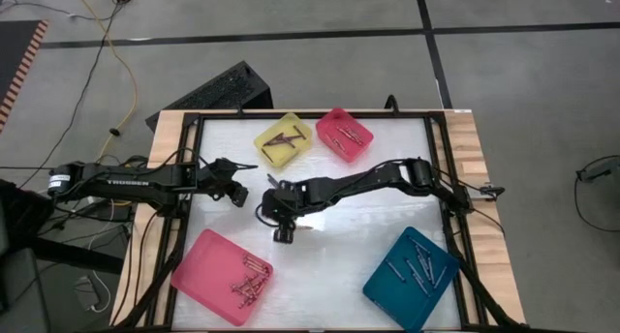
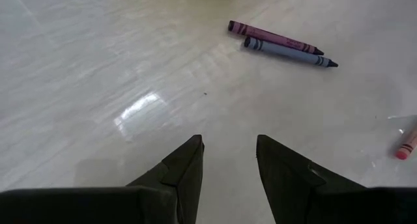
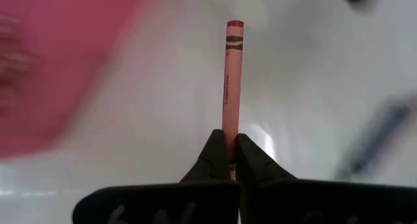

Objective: Sort crayons
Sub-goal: Put the red crayon into the pink bin

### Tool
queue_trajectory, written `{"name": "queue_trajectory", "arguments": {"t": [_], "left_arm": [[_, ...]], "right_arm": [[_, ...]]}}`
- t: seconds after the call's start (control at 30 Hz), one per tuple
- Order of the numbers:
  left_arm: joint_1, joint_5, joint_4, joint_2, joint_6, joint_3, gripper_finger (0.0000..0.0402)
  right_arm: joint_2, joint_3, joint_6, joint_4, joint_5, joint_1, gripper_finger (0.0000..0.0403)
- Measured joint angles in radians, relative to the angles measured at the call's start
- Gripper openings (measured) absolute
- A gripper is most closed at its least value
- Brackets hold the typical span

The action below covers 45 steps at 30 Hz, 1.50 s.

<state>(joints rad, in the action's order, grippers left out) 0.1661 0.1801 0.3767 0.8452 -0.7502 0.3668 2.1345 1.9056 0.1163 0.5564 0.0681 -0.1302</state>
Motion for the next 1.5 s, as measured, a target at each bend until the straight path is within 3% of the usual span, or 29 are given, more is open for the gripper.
{"name": "queue_trajectory", "arguments": {"t": [0.27, 0.47, 0.63, 0.73, 1.5], "left_arm": [[0.000, -0.016, 0.000, 0.000, 0.051, 0.000, 0.0133], [0.000, -0.013, -0.001, 0.000, 0.084, 0.000, 0.0133], [0.000, -0.026, -0.001, 0.000, 0.083, 0.000, 0.0133], [0.000, -0.016, -0.001, 0.000, 0.084, 0.000, 0.0133], [0.000, 0.010, -0.009, 0.000, 0.090, 0.000, 0.0133]], "right_arm": [[-0.001, 0.001, -0.049, -0.211, -0.037, -0.063, 0.0001], [0.022, 0.003, -0.018, -0.391, -0.176, -0.071, 0.0001], [0.089, 0.003, 0.039, -0.618, -0.351, -0.091, 0.0001], [0.132, 0.002, 0.065, -0.706, -0.380, -0.111, 0.0001], [0.145, 0.002, 0.033, -0.554, -0.346, -0.157, 0.0017]]}}
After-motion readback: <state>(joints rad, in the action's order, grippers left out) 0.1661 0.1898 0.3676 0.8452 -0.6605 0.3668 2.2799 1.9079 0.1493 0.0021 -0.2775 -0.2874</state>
